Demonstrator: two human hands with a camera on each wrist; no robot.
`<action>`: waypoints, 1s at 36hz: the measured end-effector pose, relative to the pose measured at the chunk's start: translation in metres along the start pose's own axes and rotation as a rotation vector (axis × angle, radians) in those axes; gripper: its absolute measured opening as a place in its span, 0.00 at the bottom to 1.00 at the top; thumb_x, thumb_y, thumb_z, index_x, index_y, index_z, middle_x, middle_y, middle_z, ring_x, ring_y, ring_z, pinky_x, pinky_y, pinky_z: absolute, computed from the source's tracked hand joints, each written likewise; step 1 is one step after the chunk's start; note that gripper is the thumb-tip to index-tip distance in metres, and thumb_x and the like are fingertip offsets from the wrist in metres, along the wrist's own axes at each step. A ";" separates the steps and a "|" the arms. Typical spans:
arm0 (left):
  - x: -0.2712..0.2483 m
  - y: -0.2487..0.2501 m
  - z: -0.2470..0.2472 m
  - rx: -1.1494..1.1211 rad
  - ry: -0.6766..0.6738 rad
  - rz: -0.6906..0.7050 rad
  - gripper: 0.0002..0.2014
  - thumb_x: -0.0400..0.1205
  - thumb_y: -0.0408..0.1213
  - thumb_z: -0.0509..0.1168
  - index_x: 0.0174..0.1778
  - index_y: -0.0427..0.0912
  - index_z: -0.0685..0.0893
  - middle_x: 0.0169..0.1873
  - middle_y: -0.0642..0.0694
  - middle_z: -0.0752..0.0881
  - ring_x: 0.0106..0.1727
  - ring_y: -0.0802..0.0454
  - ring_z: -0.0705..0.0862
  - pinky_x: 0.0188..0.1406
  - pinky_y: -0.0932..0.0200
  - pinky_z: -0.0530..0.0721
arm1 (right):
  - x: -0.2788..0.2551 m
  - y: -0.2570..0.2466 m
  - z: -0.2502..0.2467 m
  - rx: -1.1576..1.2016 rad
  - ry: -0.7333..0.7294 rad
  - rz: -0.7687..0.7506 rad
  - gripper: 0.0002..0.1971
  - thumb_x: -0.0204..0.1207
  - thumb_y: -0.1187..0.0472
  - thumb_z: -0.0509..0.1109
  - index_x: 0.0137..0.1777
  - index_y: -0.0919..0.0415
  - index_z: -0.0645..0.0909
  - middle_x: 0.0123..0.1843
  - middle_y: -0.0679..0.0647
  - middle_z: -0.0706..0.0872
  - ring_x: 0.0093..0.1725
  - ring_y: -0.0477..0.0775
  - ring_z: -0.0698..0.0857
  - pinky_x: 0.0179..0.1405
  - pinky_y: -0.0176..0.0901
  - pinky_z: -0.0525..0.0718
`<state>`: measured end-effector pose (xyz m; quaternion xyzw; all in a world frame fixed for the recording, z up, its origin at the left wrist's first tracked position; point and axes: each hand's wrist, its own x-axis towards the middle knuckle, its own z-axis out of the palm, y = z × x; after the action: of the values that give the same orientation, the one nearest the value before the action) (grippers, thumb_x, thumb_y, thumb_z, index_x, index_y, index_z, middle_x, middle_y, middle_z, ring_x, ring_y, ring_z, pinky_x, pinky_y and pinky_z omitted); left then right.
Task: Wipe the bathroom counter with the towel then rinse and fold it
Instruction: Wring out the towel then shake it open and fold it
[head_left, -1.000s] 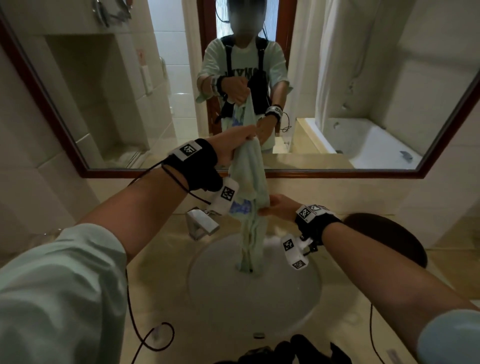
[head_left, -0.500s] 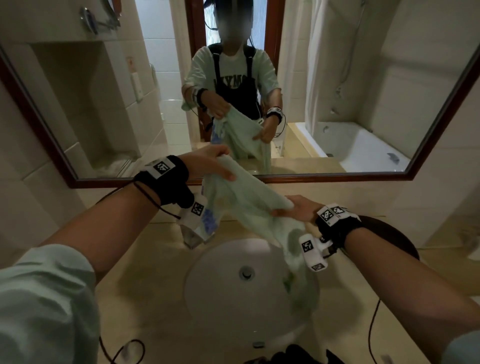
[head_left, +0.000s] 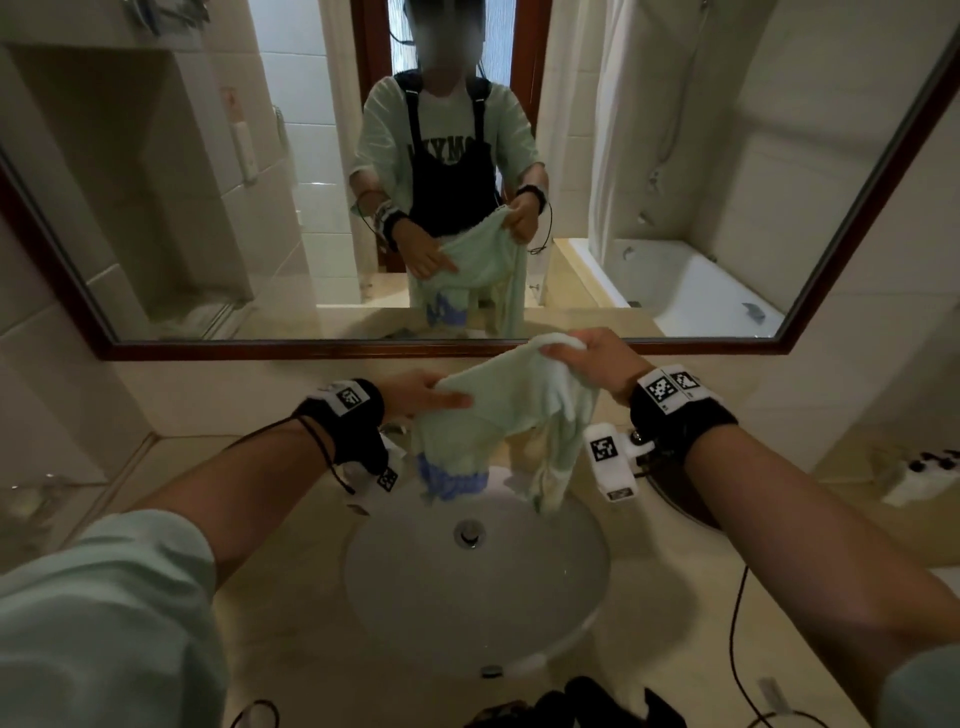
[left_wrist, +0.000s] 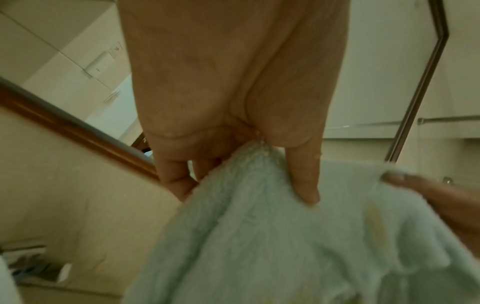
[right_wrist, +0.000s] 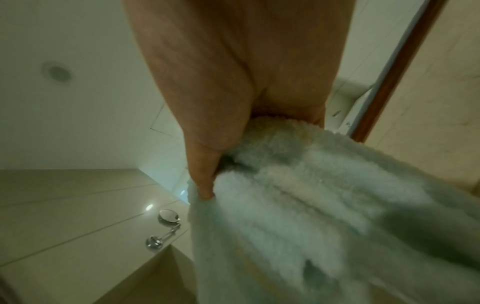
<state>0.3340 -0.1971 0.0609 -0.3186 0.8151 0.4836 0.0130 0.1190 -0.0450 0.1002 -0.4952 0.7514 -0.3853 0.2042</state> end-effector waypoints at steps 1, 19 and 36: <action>0.002 -0.002 0.005 0.027 -0.003 -0.015 0.22 0.75 0.58 0.70 0.61 0.50 0.84 0.55 0.51 0.87 0.54 0.52 0.85 0.56 0.55 0.83 | -0.001 -0.006 -0.001 0.004 0.009 -0.016 0.18 0.77 0.51 0.71 0.45 0.70 0.86 0.38 0.60 0.87 0.35 0.53 0.81 0.39 0.44 0.78; 0.032 -0.010 0.076 -0.072 -0.152 0.150 0.61 0.60 0.59 0.81 0.82 0.59 0.48 0.80 0.56 0.62 0.78 0.53 0.66 0.77 0.47 0.68 | 0.000 -0.064 -0.013 -0.119 0.104 -0.182 0.16 0.67 0.63 0.79 0.24 0.58 0.76 0.27 0.51 0.73 0.29 0.47 0.72 0.34 0.40 0.70; 0.049 0.008 0.153 -0.582 0.181 0.277 0.64 0.56 0.39 0.84 0.83 0.47 0.50 0.74 0.48 0.70 0.73 0.51 0.73 0.68 0.57 0.74 | -0.006 -0.085 -0.010 0.290 0.192 -0.101 0.21 0.75 0.73 0.66 0.24 0.57 0.65 0.19 0.41 0.68 0.20 0.40 0.72 0.20 0.29 0.71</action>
<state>0.2464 -0.0977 -0.0302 -0.2370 0.6763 0.6628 -0.2168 0.1642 -0.0540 0.1724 -0.4588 0.6780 -0.5449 0.1814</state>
